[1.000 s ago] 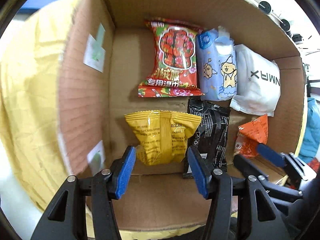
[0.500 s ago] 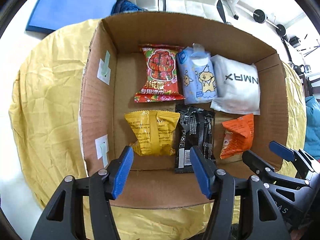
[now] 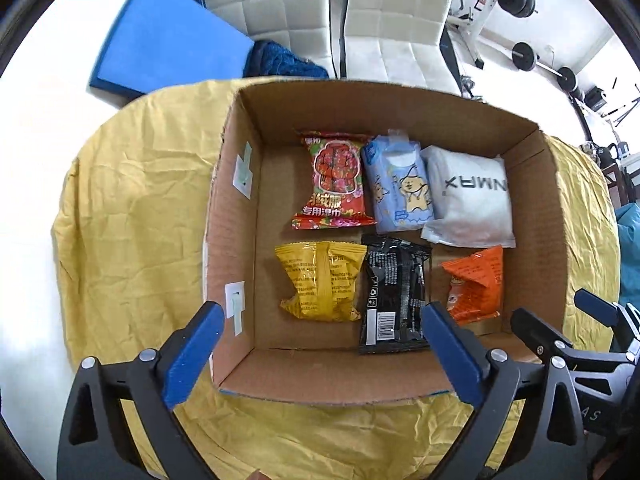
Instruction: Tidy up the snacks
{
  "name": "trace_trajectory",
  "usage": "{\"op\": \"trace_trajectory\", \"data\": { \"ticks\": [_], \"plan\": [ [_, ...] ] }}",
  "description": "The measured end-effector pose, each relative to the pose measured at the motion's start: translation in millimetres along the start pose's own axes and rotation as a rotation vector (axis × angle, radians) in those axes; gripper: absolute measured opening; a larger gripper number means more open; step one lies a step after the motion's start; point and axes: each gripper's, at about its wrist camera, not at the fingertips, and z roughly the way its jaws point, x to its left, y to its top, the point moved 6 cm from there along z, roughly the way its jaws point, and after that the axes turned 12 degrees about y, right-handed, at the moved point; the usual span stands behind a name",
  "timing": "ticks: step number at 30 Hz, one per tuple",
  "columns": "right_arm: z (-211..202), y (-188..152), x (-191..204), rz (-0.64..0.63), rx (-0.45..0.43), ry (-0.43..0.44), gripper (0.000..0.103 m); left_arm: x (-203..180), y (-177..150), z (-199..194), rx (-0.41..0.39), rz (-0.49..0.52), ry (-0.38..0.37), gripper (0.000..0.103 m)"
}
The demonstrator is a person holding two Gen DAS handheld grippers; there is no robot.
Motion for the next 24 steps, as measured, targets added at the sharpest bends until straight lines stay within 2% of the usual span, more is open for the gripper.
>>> {"op": "trace_trajectory", "data": {
  "ticks": [7, 16, 20, 24],
  "plan": [
    [-45, -21, 2, -0.014, -0.061, 0.016, 0.103, -2, -16, -56, -0.104, -0.013, 0.0, 0.101],
    [-165, -73, 6, -0.029, -0.211, 0.057, 0.103, 11, -52, -164, -0.251, -0.085, -0.035, 0.101],
    [-206, -89, 11, -0.049, -0.25, 0.068, 0.103, 14, -67, -200, -0.279, -0.079, -0.042, 0.101],
    [-242, -104, 16, -0.071, -0.278, 0.068, 0.103, 21, -80, -228, -0.298, -0.085, -0.017, 0.101]
  ]
}}
